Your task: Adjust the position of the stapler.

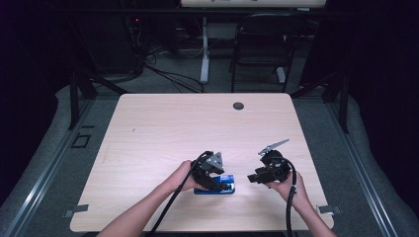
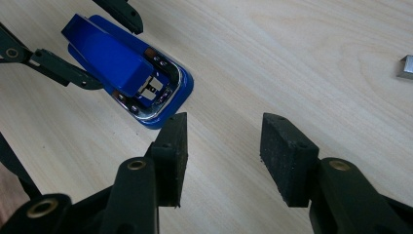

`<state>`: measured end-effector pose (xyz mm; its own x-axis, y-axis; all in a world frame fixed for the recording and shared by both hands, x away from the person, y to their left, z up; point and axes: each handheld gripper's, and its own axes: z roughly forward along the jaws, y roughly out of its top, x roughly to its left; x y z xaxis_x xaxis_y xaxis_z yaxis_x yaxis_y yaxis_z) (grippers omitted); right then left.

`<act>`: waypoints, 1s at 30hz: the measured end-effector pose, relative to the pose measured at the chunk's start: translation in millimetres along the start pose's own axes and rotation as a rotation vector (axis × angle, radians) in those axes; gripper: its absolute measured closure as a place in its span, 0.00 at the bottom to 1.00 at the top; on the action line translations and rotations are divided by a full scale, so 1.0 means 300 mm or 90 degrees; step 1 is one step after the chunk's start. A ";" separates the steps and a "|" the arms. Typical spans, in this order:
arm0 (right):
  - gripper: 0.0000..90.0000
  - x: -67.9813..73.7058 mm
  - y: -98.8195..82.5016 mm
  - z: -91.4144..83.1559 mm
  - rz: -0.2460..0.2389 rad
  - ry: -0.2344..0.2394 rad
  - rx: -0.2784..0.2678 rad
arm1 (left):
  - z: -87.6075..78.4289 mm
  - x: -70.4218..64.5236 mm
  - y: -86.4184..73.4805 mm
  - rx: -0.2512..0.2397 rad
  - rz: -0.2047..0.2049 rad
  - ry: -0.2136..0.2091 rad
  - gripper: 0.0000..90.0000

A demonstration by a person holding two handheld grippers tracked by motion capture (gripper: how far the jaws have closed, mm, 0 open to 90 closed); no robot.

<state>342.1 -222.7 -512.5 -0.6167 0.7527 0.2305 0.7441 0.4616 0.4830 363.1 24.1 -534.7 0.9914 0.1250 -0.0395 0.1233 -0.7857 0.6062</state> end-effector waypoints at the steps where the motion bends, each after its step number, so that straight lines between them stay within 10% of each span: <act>1: 0.60 0.000 0.001 0.000 -0.002 0.000 0.003 | 0.002 -0.002 0.003 0.003 0.000 0.001 0.51; 30: 0.60 0.009 0.004 0.009 -0.011 0.001 0.013 | 0.038 -0.030 0.026 0.014 -0.019 0.030 0.68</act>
<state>342.0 -219.0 -513.5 -0.6302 0.7435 0.2237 0.7383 0.4845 0.4692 355.7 9.9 -538.8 0.9841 0.1767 -0.0196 0.1543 -0.7945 0.5873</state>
